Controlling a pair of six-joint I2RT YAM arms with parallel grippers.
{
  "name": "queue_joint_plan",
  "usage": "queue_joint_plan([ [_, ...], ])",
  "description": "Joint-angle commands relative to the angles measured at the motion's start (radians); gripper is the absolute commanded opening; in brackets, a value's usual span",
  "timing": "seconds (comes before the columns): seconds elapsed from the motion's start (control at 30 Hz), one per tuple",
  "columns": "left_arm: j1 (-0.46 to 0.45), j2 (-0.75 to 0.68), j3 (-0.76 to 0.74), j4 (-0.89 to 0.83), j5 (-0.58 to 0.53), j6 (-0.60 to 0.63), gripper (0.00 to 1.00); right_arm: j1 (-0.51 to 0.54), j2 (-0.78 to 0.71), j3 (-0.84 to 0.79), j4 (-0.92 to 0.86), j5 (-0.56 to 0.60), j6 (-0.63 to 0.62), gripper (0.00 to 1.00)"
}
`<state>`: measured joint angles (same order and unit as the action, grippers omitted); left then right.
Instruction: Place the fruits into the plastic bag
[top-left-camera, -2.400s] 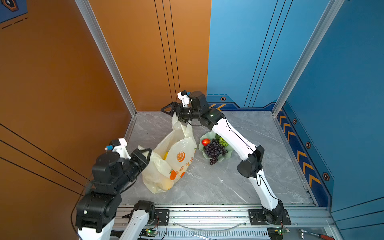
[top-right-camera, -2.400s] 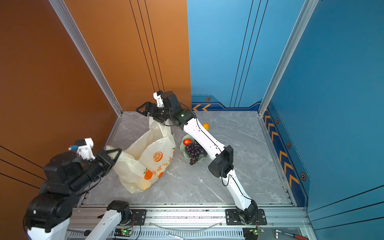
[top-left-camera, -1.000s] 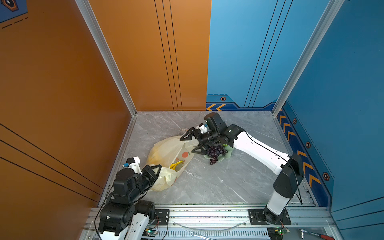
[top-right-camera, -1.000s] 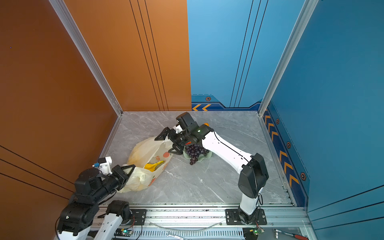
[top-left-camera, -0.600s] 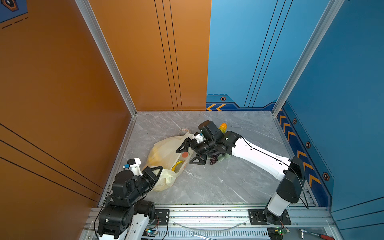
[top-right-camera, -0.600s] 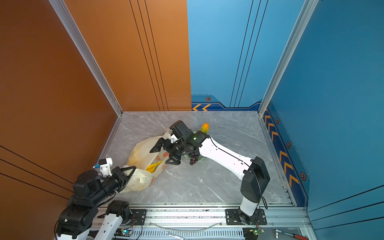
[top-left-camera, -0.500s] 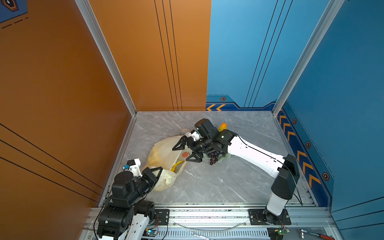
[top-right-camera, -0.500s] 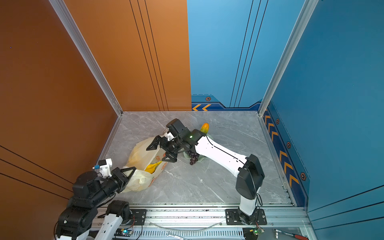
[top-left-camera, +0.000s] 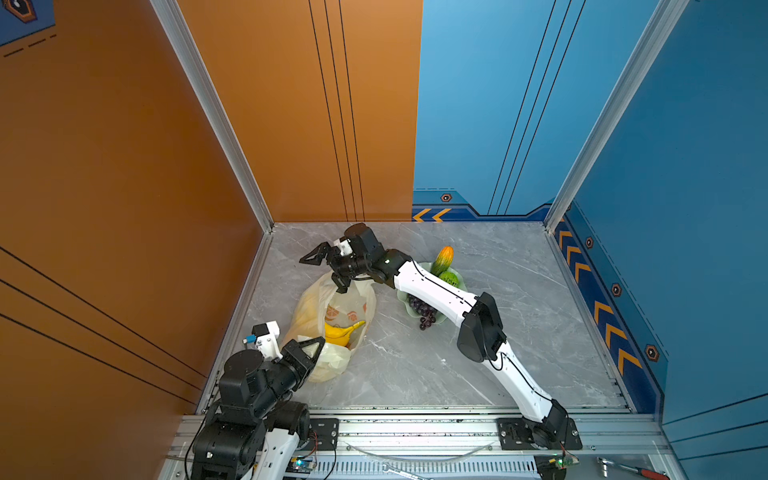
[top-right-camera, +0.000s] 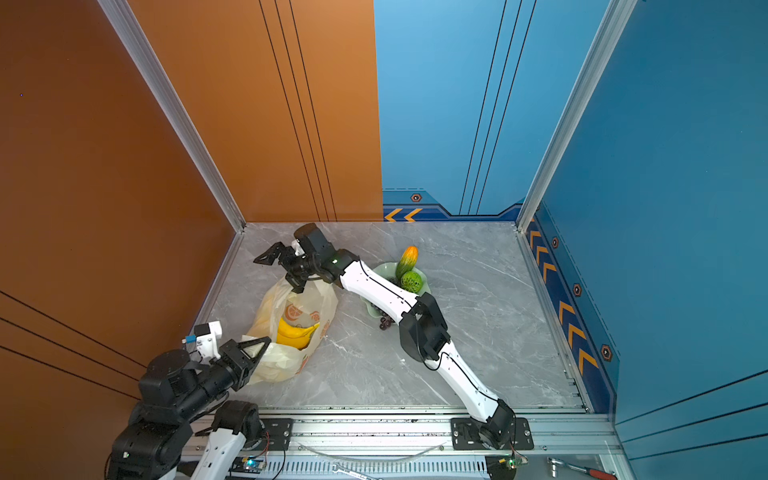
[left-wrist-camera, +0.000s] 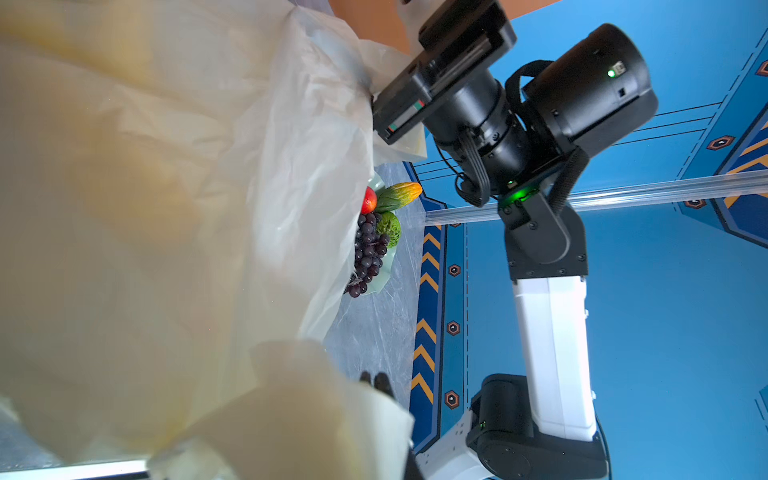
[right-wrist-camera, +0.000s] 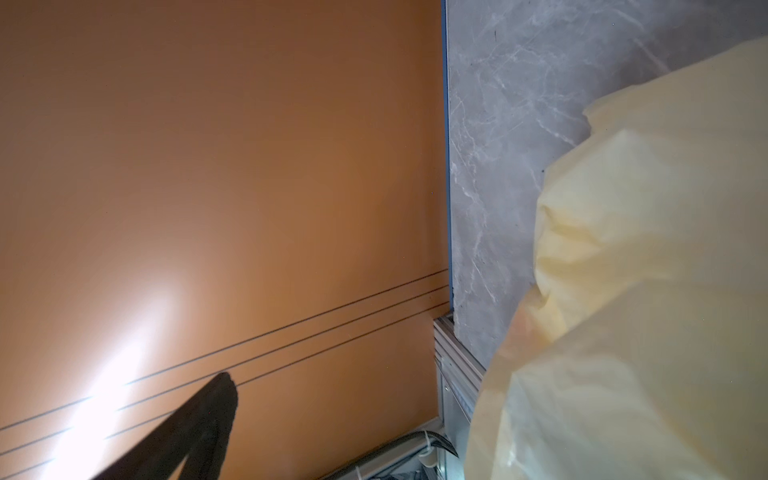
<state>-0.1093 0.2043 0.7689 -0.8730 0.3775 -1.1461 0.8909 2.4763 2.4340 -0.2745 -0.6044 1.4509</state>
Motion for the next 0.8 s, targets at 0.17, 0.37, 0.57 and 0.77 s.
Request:
queue_joint_plan([
  [0.17, 0.007, 0.054, 0.019, 0.008, -0.014, 0.025, 0.0, 0.013, -0.256, -0.292, -0.081, -0.035, -0.058, 1.0],
  [0.37, 0.006, 0.091, 0.006, 0.044, -0.006, 0.039, 0.0, 0.016, -0.486, -0.521, -0.217, 0.01, -0.199, 1.0],
  [0.57, 0.002, 0.128, -0.021, 0.087, 0.006, 0.046, 0.0, 0.025, -0.612, -0.558, -0.384, 0.026, -0.292, 1.0],
  [0.77, -0.01, 0.172, -0.006, 0.098, 0.017, 0.074, 0.0, -0.043, -0.752, -0.482, -0.705, 0.185, -0.516, 1.0],
])
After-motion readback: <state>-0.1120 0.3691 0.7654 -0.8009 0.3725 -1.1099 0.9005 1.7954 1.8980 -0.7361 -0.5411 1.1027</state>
